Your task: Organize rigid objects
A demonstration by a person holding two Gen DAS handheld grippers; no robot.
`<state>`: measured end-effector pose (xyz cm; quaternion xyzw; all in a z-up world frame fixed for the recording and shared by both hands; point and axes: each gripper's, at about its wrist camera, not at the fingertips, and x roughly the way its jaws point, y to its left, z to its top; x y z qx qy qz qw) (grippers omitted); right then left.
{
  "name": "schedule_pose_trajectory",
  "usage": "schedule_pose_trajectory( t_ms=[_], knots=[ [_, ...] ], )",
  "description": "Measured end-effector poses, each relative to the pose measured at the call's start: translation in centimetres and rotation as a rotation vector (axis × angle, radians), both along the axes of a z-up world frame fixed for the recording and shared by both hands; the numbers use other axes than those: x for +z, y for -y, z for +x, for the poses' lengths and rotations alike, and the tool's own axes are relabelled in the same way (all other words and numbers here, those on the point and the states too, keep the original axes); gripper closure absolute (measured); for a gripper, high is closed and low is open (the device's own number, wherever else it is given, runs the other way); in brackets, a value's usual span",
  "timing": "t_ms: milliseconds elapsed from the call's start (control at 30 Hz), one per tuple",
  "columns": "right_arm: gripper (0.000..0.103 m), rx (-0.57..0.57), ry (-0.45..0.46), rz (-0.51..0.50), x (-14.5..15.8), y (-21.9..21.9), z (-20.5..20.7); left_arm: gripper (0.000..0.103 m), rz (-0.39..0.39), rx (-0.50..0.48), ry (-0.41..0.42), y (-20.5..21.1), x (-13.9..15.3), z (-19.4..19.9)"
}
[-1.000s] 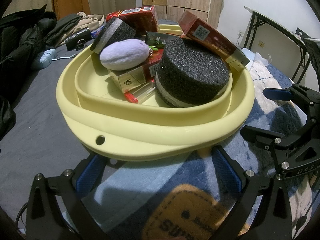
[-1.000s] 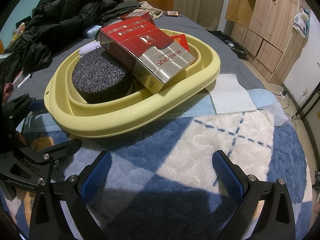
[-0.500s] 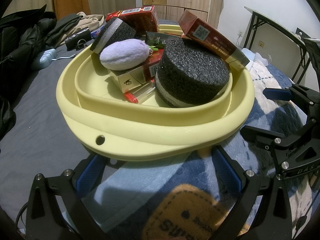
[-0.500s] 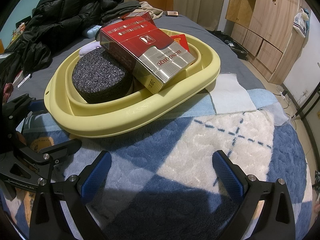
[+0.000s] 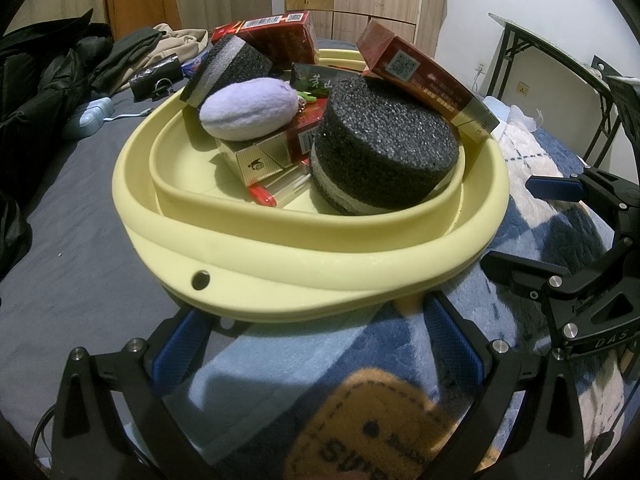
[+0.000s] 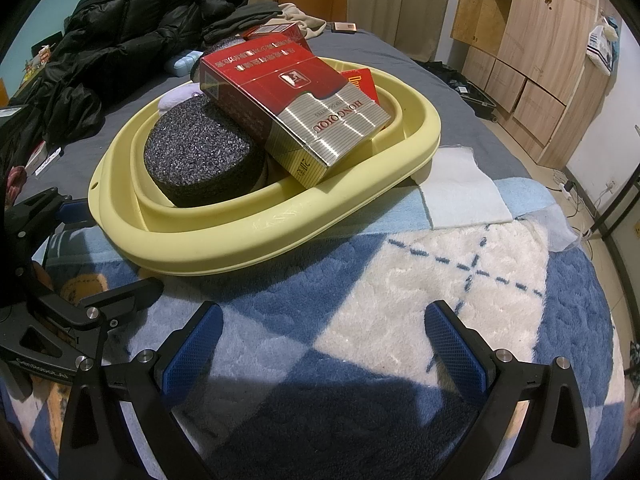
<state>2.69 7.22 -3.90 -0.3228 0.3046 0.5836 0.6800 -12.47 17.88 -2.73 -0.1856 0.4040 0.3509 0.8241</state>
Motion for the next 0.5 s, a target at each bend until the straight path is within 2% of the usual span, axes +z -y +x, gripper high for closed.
schedule_pose_trajectory(
  t_ms=[500],
  knots=[
    [0.000,0.000,0.000,0.000,0.00,0.06,0.03,0.000,0.000,0.000,0.000,0.01,-0.02,-0.01]
  ],
)
